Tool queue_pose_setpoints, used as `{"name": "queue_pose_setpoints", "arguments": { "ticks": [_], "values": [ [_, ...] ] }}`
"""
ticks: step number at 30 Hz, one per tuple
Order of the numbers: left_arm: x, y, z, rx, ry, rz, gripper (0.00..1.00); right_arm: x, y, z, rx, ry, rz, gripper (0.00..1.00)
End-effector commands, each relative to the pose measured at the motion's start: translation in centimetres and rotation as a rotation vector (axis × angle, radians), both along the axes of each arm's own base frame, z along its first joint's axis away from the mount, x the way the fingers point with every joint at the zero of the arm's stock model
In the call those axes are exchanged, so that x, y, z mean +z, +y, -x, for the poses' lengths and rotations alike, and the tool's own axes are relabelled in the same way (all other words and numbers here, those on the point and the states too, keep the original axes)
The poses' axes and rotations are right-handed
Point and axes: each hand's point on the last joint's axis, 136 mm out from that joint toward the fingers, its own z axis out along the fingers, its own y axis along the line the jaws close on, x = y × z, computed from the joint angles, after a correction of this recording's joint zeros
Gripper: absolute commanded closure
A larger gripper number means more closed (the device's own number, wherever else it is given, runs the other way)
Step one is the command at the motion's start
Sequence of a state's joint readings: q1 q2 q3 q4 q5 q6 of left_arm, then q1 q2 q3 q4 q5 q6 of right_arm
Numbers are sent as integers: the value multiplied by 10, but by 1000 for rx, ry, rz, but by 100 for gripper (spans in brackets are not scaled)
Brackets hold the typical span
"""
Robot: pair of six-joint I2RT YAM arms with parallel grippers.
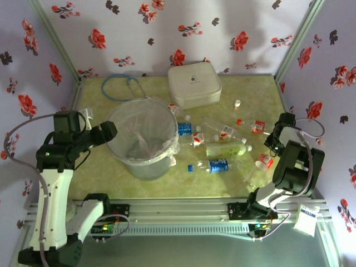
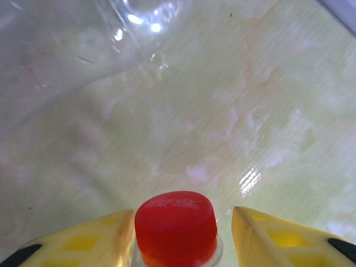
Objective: Put the plastic bottles in the bin
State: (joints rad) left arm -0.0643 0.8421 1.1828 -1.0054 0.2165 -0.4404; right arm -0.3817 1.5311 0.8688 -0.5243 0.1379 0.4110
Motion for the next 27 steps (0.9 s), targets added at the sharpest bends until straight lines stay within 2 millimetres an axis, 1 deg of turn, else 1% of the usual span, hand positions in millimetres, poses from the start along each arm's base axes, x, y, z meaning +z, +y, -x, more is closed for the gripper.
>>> {"name": "queue_pose_setpoints", "arguments": {
  "ticks": [1, 3, 5, 6, 7, 9, 11, 15, 18, 22, 24, 27],
  "values": [
    [1, -2, -5, 5, -17, 4, 21, 29, -5, 4, -1, -40, 39, 55],
    [0, -4, -7, 2, -23, 8, 21, 48, -4, 4, -3, -88, 58, 59],
    [-1, -6, -10, -4, -25, 10, 21, 62, -4, 5, -4, -123, 74, 59],
    [-2, -6, -12, -3, -23, 10, 21, 65, -3, 6, 0, -119, 72, 57],
    [-2, -7, -13, -7, -21, 10, 21, 65, -2, 7, 6, -109, 62, 51],
    [-3, -8, -13, -12, -21, 9, 20, 56, 3, 8, 17, -78, 22, 35],
    [-3, -8, -13, -14, -22, 4, 20, 43, 8, 11, 23, -34, -17, 28],
    [-4, -6, -13, -15, -16, -11, 20, 19, 16, 12, 28, 8, -80, 27],
    [-6, -6, -14, -14, -11, -14, 20, 5, 17, 11, 22, 23, -93, 26],
    [-7, -7, -15, -14, -10, -12, 20, -18, 19, 12, 24, 81, -123, 27],
    [-6, -7, -16, -11, -13, -9, 20, -28, 19, 15, 23, 106, -129, 28],
    [-8, -7, -16, -12, -12, -9, 20, -38, 20, 18, 18, 117, -133, 35]
  ]
}}
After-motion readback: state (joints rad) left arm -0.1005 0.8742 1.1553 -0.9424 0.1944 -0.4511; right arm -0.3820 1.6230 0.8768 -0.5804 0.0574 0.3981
